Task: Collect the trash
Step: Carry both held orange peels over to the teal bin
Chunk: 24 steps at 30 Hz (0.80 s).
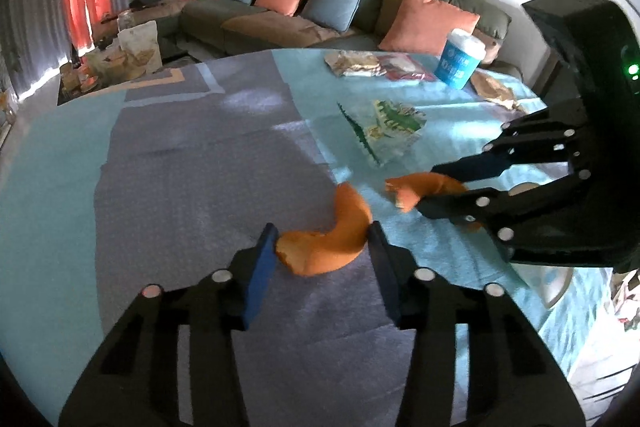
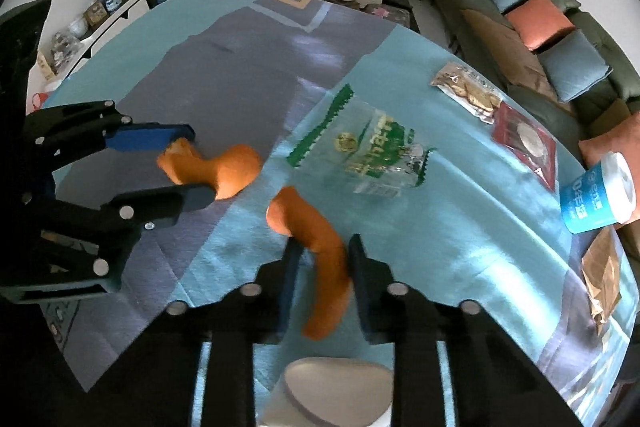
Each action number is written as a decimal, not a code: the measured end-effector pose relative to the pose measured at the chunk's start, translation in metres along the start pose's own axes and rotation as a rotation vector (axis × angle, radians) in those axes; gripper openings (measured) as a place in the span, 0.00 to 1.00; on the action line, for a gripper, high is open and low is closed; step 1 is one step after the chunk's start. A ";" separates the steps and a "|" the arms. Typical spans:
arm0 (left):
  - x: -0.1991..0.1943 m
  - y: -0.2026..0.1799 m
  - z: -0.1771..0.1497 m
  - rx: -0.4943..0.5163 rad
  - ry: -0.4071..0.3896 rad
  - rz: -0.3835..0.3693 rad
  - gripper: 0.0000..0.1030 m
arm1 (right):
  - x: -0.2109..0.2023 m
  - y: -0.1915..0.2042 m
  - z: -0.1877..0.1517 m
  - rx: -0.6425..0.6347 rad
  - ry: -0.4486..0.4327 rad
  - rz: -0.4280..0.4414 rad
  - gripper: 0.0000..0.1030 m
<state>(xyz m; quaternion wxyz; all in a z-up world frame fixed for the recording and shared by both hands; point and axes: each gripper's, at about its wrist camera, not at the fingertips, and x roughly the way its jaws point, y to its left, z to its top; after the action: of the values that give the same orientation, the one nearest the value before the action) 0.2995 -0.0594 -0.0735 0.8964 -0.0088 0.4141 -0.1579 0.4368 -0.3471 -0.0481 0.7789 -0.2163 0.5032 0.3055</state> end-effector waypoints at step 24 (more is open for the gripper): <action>-0.093 0.003 -0.017 -0.049 -0.178 0.021 0.16 | -0.062 0.023 -0.003 0.077 -0.241 0.051 0.12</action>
<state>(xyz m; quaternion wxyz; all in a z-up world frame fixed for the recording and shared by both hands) 0.2312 -0.0273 -0.0167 0.9307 -0.0401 0.3368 -0.1368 0.3996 -0.3484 0.0067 0.8334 -0.1352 0.4226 0.3294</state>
